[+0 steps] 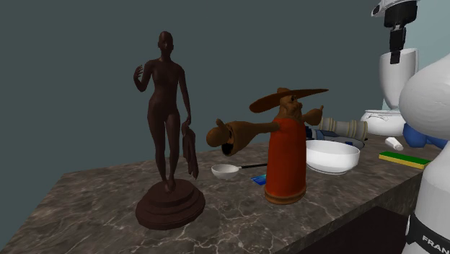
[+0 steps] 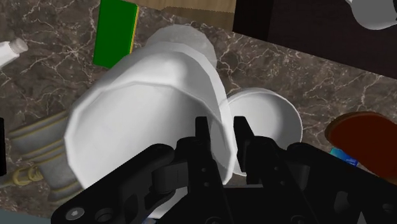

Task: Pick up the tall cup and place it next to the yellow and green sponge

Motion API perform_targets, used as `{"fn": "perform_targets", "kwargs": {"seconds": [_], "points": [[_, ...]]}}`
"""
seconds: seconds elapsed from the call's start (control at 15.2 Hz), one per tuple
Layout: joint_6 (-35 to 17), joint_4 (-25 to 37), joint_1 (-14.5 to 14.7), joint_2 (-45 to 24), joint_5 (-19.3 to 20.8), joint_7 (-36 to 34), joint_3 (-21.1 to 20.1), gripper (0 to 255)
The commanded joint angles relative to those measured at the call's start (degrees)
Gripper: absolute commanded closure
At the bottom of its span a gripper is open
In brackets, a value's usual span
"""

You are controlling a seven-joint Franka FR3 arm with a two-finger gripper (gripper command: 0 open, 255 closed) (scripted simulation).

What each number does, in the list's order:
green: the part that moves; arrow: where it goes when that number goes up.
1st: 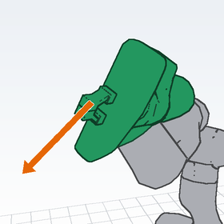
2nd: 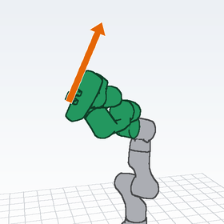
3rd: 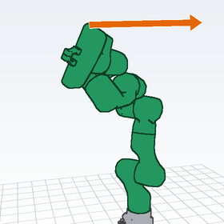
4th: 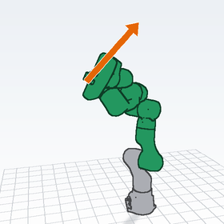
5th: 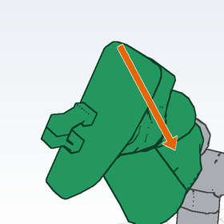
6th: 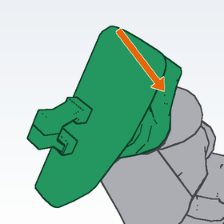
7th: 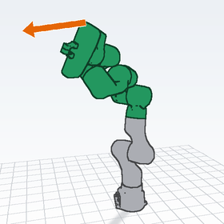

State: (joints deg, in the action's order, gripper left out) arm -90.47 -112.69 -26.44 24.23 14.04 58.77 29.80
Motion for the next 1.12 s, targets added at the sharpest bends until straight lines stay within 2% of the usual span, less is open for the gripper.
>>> {"fn": "perform_targets", "kwargs": {"seconds": [0.0,1.06], "points": [[-1.62,-1.87,-0.12,0.35,0.21,-0.21,0.14,255],[-13.68,-14.54,-0.89,1.02,1.71,-1.27,1.93,255]]}}
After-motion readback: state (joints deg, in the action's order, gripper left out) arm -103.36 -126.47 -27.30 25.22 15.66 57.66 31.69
